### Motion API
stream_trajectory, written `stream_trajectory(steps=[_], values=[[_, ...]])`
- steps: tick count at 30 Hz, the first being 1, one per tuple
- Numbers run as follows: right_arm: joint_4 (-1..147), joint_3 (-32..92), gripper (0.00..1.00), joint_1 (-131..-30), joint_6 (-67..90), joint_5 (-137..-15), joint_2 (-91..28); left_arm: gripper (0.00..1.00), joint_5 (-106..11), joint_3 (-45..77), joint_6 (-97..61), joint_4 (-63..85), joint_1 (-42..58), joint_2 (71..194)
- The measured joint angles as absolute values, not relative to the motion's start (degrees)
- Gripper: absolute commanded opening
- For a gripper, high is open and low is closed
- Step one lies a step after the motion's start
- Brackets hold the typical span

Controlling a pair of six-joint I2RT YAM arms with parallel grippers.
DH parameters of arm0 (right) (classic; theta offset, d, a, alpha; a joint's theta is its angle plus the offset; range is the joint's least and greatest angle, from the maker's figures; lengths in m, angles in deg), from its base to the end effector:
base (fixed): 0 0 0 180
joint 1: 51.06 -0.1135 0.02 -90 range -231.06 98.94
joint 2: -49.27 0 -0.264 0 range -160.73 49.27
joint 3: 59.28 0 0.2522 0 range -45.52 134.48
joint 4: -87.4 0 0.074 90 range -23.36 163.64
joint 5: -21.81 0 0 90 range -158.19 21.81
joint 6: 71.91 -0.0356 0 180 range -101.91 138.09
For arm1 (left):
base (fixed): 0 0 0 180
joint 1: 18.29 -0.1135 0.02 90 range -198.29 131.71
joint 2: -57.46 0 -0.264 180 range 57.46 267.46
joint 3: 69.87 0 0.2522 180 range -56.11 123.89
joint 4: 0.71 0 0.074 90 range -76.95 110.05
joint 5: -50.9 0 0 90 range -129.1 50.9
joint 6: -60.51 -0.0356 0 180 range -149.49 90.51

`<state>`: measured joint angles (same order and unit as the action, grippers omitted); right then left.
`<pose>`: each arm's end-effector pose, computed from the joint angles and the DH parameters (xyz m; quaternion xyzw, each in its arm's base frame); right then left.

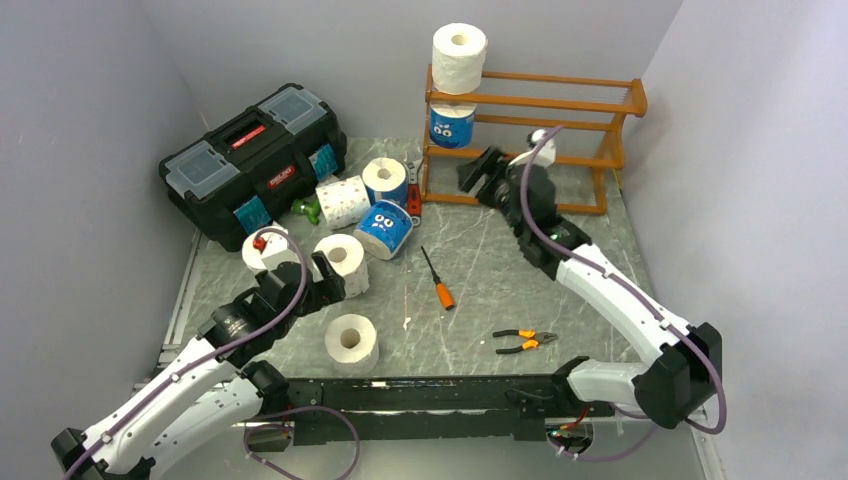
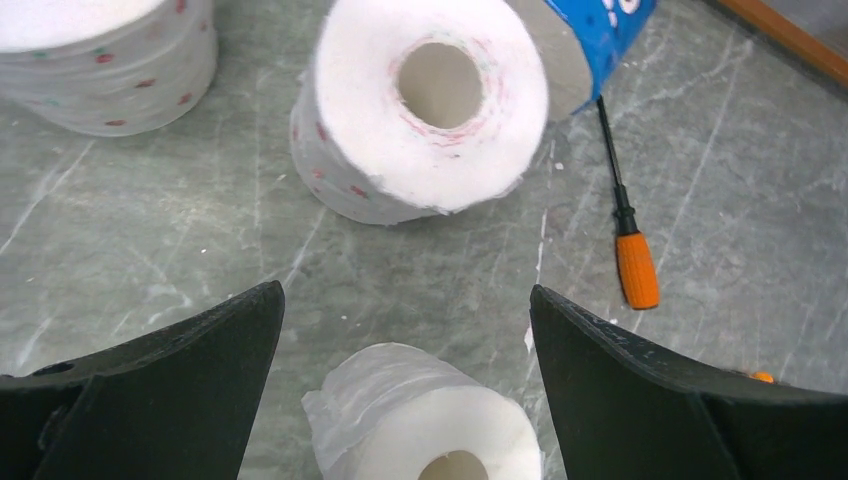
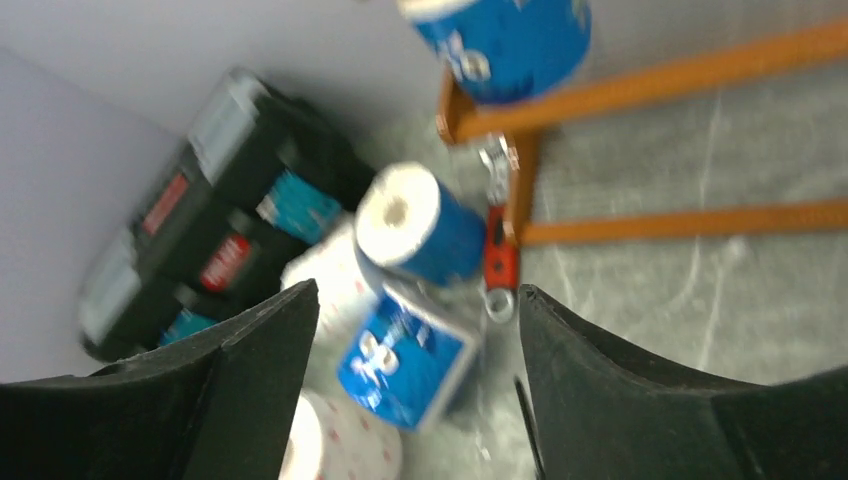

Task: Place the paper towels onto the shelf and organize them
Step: Place the paper towel on the shelf.

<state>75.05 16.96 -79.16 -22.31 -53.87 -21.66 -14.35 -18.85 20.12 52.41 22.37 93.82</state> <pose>0.2622 0.1300 0.3731 0.1617 0.7302 0.2927 0.5958 0.1119 -0.0764 0.2677 -0.1615 0.8697 -0.1648 0.4364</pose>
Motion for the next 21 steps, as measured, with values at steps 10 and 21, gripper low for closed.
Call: stream_trajectory(steps=[10, 21], values=[[63.8, 3.4, 0.81, -86.8, -28.3, -45.2, -21.1, 0.99, -7.9, -15.7, 24.2, 58.7, 22.3, 98.2], [66.9, -12.9, 0.78, -86.7, -24.1, -62.3, -13.5, 0.99, -18.3, -14.1, 17.5, 61.6, 22.2, 97.3]])
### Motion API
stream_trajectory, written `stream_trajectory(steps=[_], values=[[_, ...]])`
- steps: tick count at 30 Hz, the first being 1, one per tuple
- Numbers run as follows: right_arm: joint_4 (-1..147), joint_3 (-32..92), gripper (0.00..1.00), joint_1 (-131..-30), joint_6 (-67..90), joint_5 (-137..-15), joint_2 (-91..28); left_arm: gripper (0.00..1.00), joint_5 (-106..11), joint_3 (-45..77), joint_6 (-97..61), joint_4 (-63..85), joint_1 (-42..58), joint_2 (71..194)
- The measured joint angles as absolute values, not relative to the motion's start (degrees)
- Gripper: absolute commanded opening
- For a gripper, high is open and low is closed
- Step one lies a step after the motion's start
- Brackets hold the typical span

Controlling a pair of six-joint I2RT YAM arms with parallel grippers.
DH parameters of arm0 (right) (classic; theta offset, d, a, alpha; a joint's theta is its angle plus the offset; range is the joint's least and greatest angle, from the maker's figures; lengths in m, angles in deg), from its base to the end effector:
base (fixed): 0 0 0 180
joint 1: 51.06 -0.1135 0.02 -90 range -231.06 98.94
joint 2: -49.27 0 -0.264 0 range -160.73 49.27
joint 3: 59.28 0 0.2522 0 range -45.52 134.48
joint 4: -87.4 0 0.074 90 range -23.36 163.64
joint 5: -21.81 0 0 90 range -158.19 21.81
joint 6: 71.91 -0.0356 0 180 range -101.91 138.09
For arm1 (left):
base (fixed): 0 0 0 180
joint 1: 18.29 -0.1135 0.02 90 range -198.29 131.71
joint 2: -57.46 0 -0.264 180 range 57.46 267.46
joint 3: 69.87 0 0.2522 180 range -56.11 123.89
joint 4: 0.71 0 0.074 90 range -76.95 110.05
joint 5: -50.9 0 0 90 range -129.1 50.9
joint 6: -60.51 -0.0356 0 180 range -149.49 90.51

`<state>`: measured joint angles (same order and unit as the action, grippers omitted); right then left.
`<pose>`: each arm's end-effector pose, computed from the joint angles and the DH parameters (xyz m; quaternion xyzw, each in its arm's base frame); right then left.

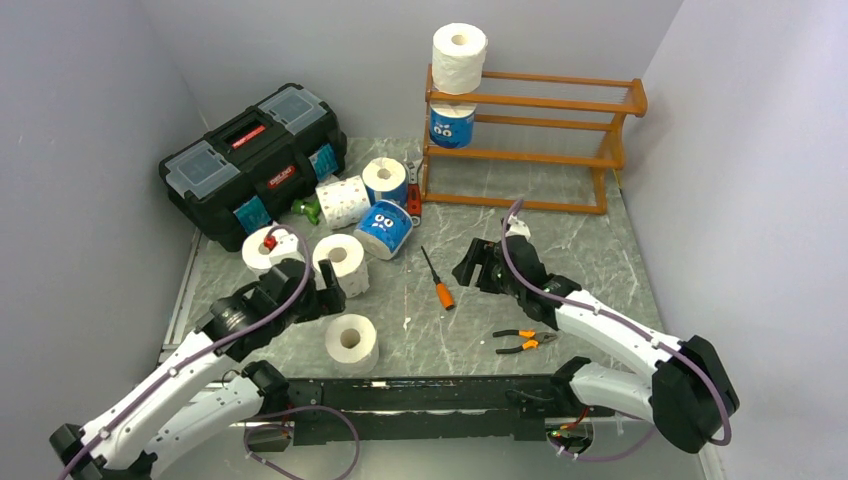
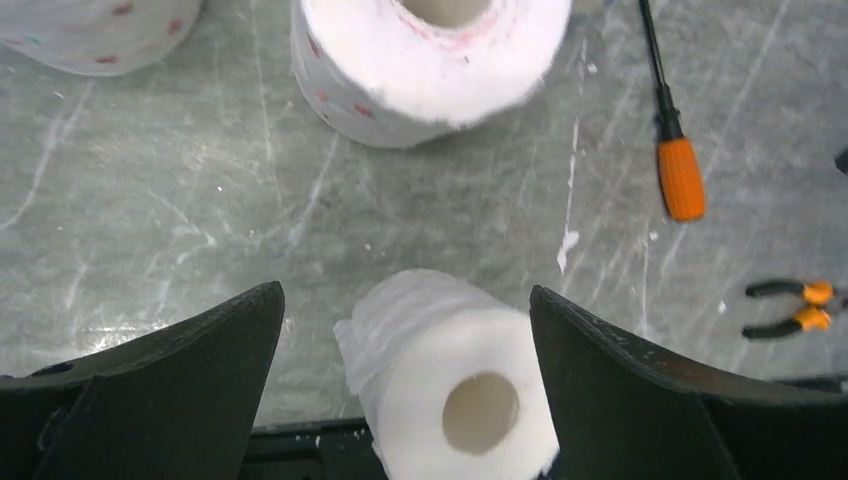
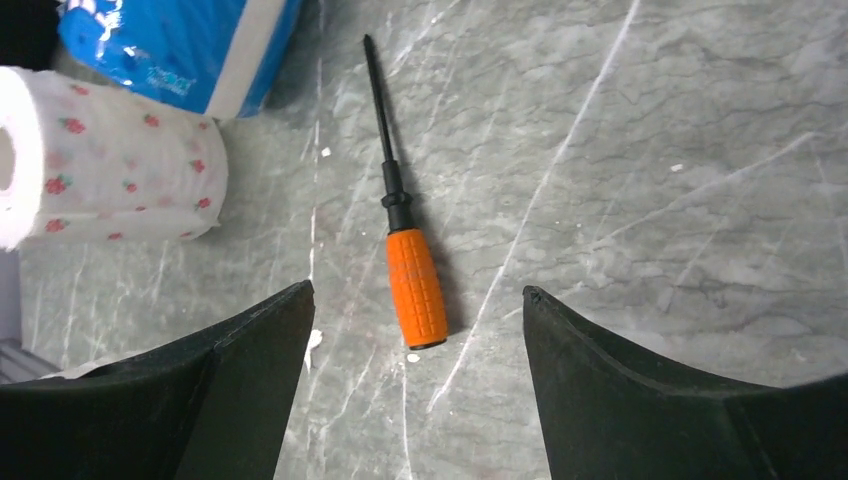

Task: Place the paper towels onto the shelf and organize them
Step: Place the paper towel on the shelf, then pick up the paper towel from the center of the board.

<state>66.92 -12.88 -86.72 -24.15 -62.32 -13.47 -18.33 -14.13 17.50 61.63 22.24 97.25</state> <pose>0.1879 0.1304 0.2117 0.0741 0.8903 0.2454 0.3764 0.1098 -0.0772 0.2741 -0.1183 0.9080 -0.1318 0.3796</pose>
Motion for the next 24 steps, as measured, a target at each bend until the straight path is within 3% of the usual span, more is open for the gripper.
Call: stream_trajectory(steps=[8, 24], values=[[69.4, -15.4, 0.77, -86.7, -23.2, -66.4, -12.5, 0.99, -25.7, -16.4, 17.4, 65.3, 23.9, 85.5], [69.8, -15.4, 0.77, -86.7, -21.9, -67.3, -12.7, 0.91, -24.8, -19.4, 28.3, 71.4, 36.3, 93.3]])
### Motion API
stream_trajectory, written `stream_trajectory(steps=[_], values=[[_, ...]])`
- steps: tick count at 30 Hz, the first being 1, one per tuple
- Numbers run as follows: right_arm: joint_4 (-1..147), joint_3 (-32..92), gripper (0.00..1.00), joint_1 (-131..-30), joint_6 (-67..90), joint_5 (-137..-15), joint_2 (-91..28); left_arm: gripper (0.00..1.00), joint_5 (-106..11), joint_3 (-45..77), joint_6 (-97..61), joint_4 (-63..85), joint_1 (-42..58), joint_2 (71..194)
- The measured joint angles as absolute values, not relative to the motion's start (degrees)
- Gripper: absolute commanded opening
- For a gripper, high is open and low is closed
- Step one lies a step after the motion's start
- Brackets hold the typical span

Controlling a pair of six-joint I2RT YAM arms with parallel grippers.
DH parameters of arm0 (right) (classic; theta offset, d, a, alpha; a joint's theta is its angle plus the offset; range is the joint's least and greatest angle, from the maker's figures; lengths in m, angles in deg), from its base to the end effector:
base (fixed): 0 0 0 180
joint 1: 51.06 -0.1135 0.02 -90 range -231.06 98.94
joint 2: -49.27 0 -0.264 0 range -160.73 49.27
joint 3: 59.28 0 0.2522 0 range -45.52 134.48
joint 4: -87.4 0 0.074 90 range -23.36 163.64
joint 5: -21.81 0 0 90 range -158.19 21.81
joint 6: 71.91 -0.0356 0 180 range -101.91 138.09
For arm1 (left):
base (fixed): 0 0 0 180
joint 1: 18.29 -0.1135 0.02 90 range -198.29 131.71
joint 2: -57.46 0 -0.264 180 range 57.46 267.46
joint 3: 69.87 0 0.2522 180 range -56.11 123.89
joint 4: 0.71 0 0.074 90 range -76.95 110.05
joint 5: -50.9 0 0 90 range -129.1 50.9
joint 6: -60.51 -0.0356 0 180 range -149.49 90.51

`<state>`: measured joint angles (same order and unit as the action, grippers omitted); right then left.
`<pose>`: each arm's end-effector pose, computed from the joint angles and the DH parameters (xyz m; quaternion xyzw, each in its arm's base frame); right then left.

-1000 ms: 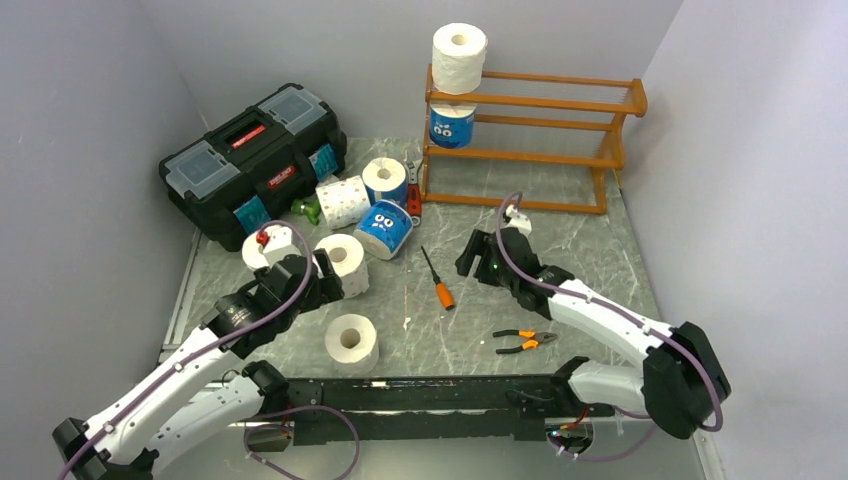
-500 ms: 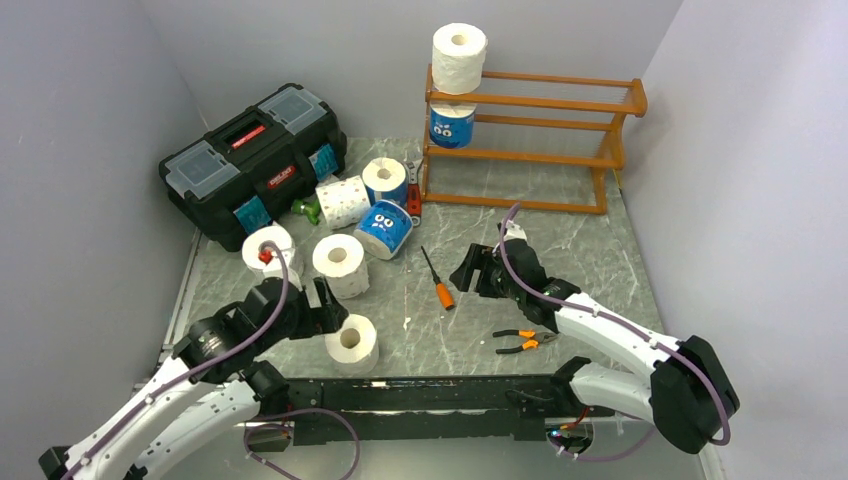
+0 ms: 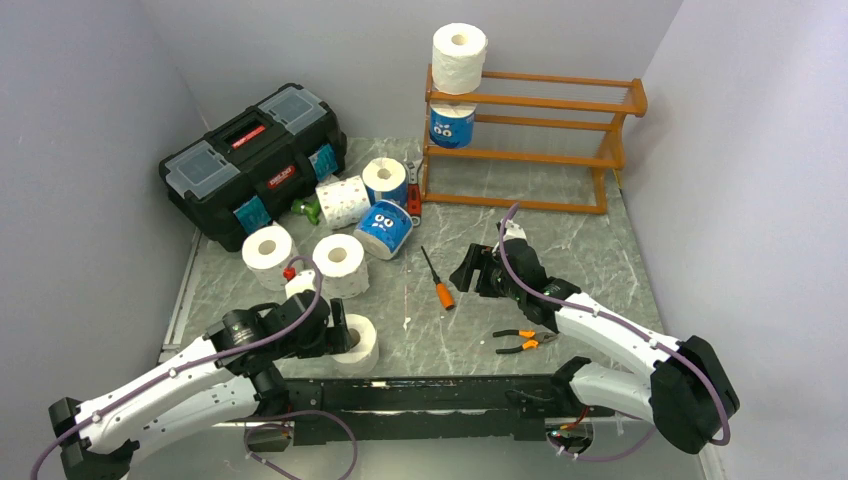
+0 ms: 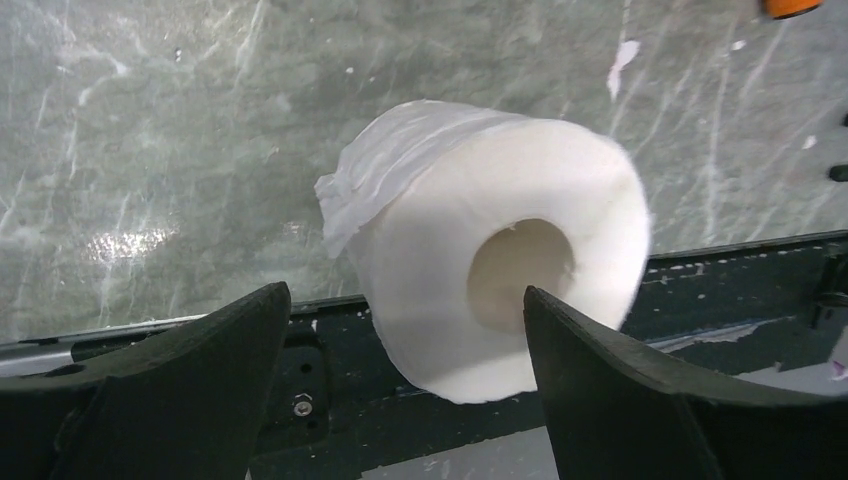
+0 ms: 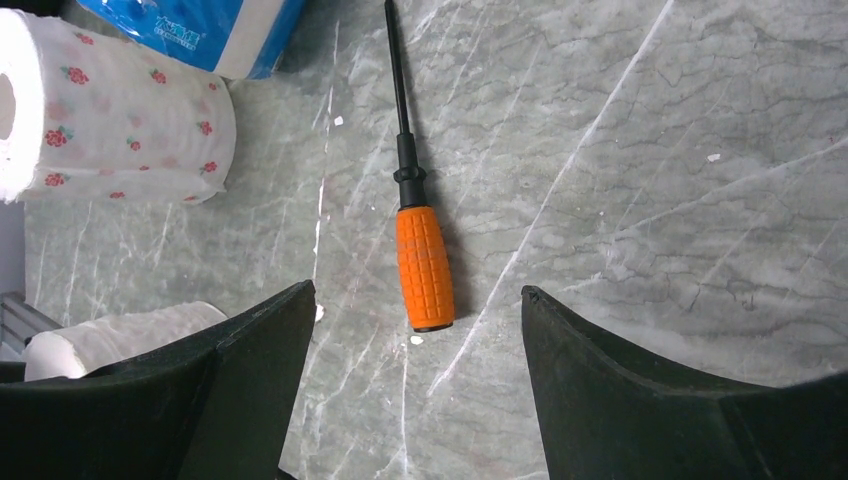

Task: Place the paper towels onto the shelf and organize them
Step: Pick up the paper towel from the center of the board.

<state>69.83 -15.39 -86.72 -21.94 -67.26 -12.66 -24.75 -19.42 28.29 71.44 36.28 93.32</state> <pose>0.1829 0.1305 0.2045 0.0376 0.8886 0.2747 0.3653 0.0700 -0.0831 0.2401 -0.0616 0.9513 -0.1635 0.2539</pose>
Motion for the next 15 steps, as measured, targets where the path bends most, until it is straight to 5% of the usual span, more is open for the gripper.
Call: stream_trajectory(steps=[9, 15], values=[[69.9, -15.4, 0.77, -86.7, -22.0, -67.3, -12.7, 0.83, -24.0, -21.7, 31.2, 71.2, 36.7, 94.1], [69.9, -15.4, 0.76, -86.7, -22.0, -67.2, -12.7, 0.6, -23.5, -21.7, 31.3, 69.7, 36.7, 96.3]])
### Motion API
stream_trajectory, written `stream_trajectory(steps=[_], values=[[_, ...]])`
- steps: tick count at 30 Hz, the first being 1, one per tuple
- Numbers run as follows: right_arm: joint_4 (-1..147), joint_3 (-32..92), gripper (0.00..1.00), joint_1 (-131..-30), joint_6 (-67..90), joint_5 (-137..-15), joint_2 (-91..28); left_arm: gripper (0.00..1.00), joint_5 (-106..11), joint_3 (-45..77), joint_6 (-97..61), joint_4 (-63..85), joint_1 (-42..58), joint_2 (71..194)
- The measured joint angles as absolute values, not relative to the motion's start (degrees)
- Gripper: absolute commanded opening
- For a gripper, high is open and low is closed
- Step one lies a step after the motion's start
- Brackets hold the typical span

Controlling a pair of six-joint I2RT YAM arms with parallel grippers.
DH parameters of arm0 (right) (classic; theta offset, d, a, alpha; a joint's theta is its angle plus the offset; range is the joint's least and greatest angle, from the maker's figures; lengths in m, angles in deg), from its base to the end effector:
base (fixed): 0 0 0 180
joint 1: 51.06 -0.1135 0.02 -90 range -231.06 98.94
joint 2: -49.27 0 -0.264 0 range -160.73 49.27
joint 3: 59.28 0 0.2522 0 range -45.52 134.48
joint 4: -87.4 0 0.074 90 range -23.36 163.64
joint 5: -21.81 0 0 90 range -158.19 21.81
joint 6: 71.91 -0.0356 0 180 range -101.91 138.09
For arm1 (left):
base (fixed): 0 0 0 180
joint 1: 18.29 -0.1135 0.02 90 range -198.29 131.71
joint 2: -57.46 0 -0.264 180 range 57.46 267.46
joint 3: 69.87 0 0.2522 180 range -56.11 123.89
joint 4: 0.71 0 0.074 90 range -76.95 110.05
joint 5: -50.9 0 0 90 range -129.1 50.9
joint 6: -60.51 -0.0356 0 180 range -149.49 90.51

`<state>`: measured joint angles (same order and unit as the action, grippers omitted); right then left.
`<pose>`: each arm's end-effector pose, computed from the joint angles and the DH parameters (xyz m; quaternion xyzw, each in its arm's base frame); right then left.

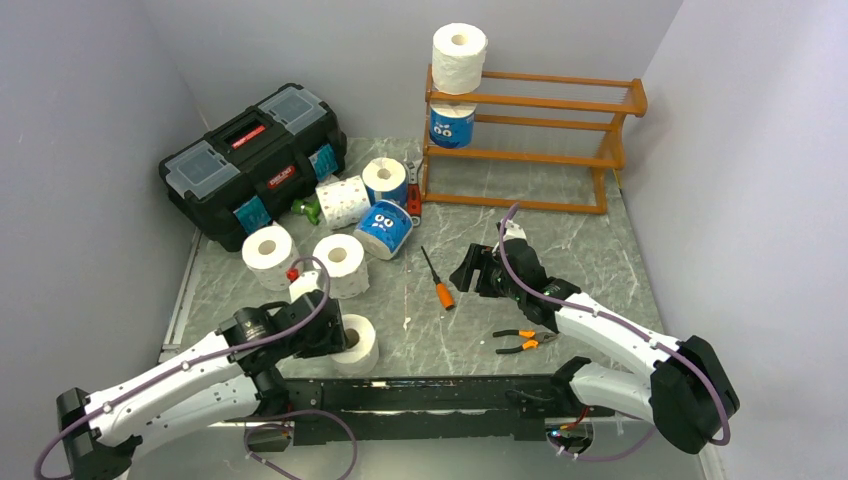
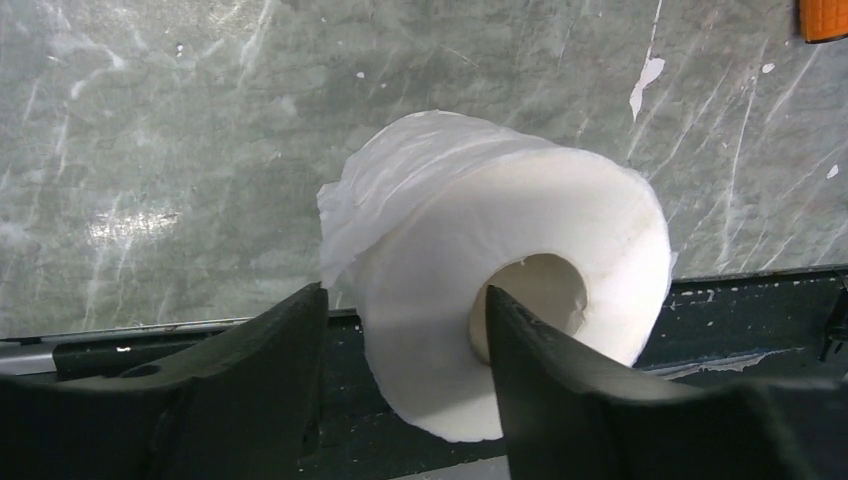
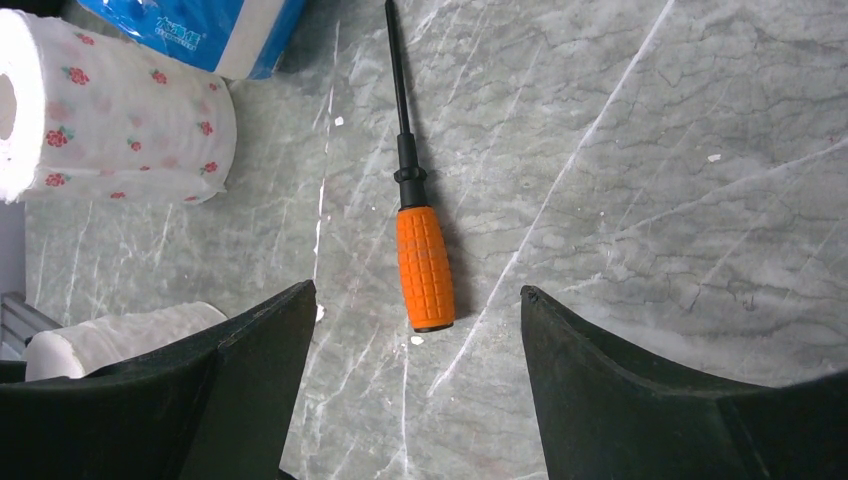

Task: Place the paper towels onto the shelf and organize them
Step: Pick up the paper towel from the center of the board.

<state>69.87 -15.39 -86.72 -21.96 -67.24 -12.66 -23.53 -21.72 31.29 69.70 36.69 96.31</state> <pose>0.1829 0.1305 0.2046 0.0378 0.8885 0.2748 0.3656 0.0742 -0.0892 0.2250 -0.0823 0.9565 -0.1396 0.2425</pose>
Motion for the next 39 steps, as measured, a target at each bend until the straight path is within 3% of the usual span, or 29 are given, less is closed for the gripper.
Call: stream_trajectory(steps=[12, 22, 34, 39], values=[[69.8, -15.4, 0.77, -86.7, -21.9, -66.9, -10.8, 0.22, -23.9, -21.4, 29.6, 67.5, 36.7, 98.5], [66.5, -15.4, 0.77, -86.7, -20.1, -62.7, -8.1, 0.17, -24.2, -9.8, 21.5, 65.9, 36.7, 106.7], [58.2, -14.0, 0.79, -86.7, -21.8, -51.9, -2.3, 0.1, -28.9, 11.0, 9.3, 52.2, 36.7, 138.1], [54.5, -13.7, 0.79, -86.5, -22.8, -48.9, -1.3, 0.11, -30.9, 15.1, 6.2, 50.0, 36.7, 143.7]])
